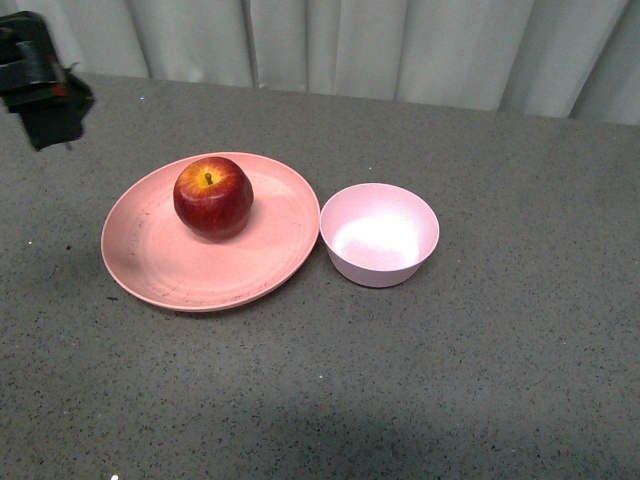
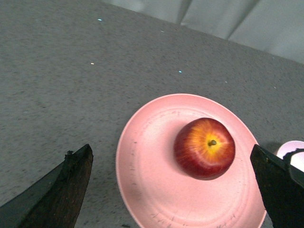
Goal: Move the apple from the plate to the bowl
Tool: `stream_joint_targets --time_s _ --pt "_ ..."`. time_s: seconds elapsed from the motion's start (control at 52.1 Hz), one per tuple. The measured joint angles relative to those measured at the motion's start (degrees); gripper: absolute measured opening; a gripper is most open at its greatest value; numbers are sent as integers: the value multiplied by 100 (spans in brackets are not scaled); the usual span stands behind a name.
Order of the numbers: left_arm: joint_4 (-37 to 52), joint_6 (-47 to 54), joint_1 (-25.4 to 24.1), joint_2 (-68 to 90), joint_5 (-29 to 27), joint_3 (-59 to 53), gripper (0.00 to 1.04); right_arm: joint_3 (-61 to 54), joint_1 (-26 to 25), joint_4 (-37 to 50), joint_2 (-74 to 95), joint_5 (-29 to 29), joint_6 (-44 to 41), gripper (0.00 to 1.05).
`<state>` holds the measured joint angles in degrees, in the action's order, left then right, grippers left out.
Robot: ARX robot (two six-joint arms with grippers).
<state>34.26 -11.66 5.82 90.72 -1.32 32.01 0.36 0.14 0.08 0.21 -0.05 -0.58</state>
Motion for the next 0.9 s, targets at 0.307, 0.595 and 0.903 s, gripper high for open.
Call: stream_joint_targets --time_s 0.307,0.595,0.903 --pt "-289 0 448 1344 50 1281 98 0 0 0 0 0 0 95" --pt "-240 87 675 2035 138 1755 98 0 0 0 0 0 0 95" --pt "-133 175 767 2583 42 2000 98 0 -2 0 0 0 0 95"
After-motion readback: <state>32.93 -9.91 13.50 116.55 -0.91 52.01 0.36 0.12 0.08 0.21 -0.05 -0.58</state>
